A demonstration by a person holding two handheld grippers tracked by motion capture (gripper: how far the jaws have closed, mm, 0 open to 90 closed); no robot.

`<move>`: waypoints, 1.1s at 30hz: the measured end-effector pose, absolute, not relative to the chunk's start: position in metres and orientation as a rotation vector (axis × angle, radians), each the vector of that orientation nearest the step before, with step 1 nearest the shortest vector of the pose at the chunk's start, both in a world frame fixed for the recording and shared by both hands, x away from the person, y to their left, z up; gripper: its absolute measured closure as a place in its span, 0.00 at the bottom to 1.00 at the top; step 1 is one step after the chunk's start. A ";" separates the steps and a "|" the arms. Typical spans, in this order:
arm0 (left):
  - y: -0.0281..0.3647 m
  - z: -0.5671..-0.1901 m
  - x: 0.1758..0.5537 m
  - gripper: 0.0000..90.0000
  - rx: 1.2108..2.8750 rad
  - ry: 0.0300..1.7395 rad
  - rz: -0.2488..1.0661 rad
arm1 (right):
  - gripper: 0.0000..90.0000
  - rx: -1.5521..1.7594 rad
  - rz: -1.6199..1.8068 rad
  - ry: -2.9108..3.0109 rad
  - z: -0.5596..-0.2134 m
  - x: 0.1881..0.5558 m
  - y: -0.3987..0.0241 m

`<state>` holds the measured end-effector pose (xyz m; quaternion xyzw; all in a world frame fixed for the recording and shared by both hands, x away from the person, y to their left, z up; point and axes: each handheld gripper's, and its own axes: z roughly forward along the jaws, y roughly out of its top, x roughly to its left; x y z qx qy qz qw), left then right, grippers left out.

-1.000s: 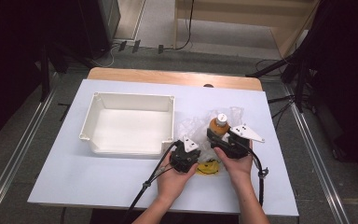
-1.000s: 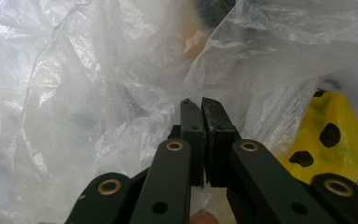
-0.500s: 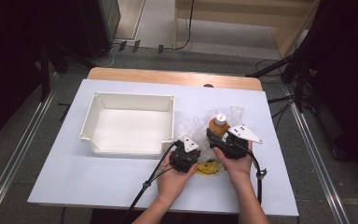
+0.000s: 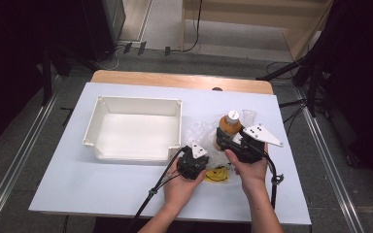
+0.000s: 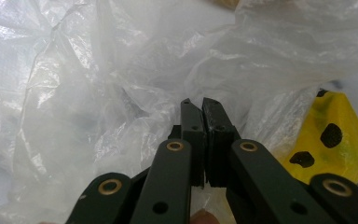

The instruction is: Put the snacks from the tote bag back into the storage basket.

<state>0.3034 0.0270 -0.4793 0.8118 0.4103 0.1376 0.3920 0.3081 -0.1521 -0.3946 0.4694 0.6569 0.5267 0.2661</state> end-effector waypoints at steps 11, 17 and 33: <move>0.026 -0.480 0.304 0.99 2.062 1.043 0.348 | 0.36 1.264 1.447 1.756 -0.381 0.303 -0.158; 0.027 -0.480 0.304 0.99 2.061 1.042 0.349 | 0.36 1.265 1.449 1.756 -0.380 0.303 -0.159; 0.028 -0.479 0.303 0.91 2.033 1.039 0.347 | 0.36 1.266 1.472 1.747 -0.373 0.300 -0.160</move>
